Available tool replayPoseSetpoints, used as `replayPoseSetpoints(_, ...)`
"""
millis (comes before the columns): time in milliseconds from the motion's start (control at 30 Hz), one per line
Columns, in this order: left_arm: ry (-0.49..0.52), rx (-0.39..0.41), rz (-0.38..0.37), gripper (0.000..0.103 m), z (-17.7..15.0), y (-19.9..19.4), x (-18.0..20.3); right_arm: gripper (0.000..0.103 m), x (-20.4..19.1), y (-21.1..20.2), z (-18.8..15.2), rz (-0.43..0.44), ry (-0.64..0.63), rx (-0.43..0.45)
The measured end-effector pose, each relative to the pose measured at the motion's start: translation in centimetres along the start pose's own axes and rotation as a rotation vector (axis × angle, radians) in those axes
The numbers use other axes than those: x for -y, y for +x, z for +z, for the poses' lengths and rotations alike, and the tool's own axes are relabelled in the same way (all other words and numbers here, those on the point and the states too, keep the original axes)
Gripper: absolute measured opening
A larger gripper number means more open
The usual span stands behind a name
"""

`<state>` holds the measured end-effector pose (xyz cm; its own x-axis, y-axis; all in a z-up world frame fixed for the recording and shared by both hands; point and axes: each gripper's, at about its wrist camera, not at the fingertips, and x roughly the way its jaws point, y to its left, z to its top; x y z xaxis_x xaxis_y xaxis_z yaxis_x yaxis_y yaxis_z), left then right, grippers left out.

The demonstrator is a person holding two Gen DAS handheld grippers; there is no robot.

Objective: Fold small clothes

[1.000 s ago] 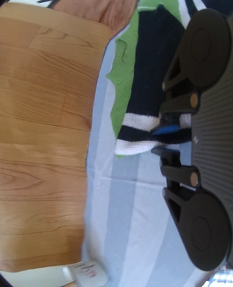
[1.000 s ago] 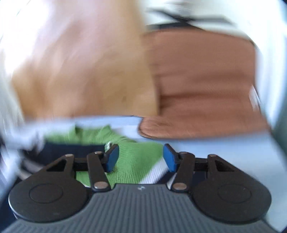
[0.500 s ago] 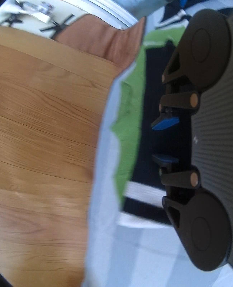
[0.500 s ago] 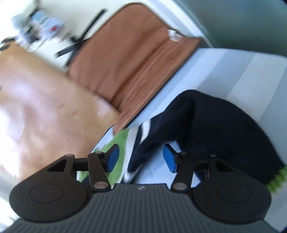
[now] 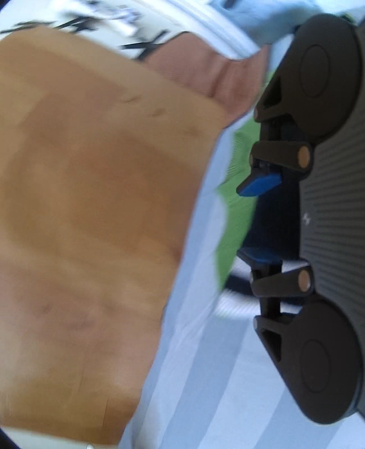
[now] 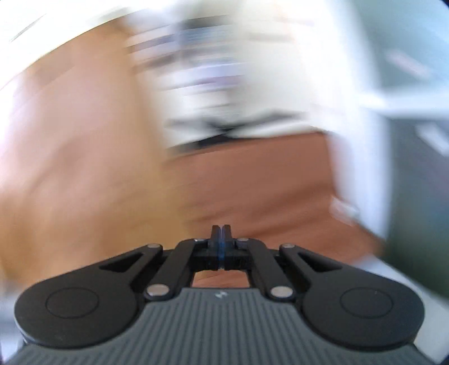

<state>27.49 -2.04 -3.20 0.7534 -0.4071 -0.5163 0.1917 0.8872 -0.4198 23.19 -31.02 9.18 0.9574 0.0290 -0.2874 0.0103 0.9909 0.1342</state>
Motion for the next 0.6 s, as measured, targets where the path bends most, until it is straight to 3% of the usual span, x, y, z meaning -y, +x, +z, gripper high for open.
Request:
replayPoseSetpoints(67,-0.021,0.011,0.006,0.042,0.3,-0.5,-1.1,0.003,-2.6,0.3,-0.9,0.12,0.039,-0.077)
replayPoseSetpoints(167,-0.074,-0.031,-0.028,0.042,0.2,0.3,-2.1,0.006,-0.3,-0.2,-3.1,0.153,0.316,-0.15)
replayPoseSetpoints(233,-0.076,-0.067,-0.05,0.042,-0.3,1.2,-1.9,0.018,3.6,-1.6,-5.5,0.082,0.54,-0.18)
replayPoseSetpoints(300,-0.041,-0.093,-0.056,0.042,-1.0,1.9,-1.2,0.038,7.7,-4.3,-8.0,-0.033,0.72,-0.162)
replayPoseSetpoints(433,0.034,-0.125,-0.066,0.042,-2.4,2.8,0.3,0.049,12.9,-7.2,-10.7,-0.178,0.946,-0.16)
replayPoseSetpoints(600,0.097,-0.117,-0.054,0.044,-2.9,2.3,1.6,0.052,15.2,-5.5,-12.0,-0.197,1.047,-0.177)
